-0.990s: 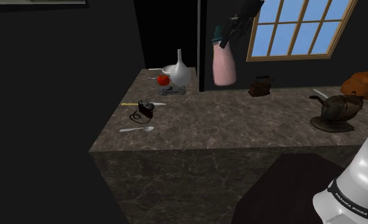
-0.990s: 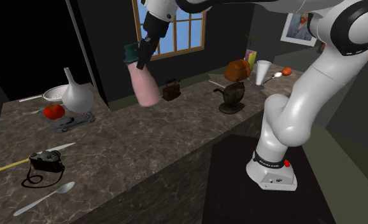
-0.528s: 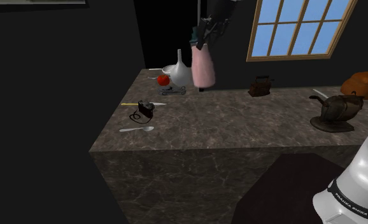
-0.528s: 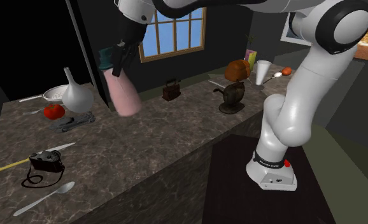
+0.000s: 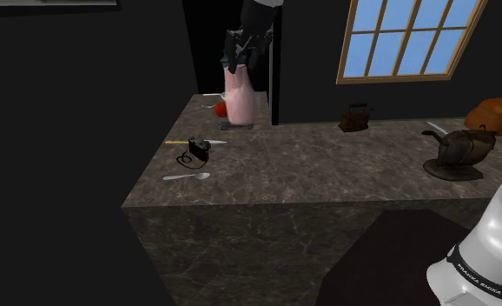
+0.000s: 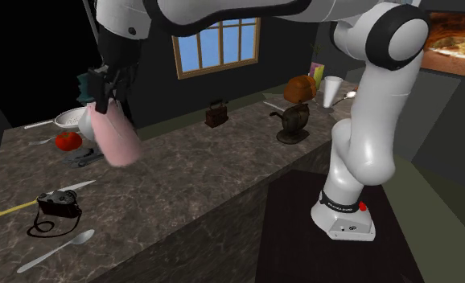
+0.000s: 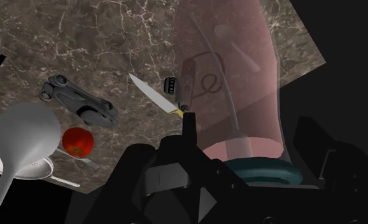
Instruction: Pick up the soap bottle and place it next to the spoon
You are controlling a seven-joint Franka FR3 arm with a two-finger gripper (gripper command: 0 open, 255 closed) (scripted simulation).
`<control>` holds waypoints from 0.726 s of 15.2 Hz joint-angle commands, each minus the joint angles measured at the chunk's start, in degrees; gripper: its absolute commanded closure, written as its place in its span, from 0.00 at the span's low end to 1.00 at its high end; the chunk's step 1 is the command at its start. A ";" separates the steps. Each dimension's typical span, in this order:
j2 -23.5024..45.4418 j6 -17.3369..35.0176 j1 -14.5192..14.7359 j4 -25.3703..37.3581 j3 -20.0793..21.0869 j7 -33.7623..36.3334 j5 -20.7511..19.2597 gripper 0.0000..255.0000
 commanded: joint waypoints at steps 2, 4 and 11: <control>6.63 -2.26 1.88 8.62 1.59 3.77 -2.94 1.00; 11.24 -4.01 3.52 14.71 2.31 5.95 -4.96 1.00; 33.78 -16.63 12.60 49.09 2.44 10.46 -11.95 1.00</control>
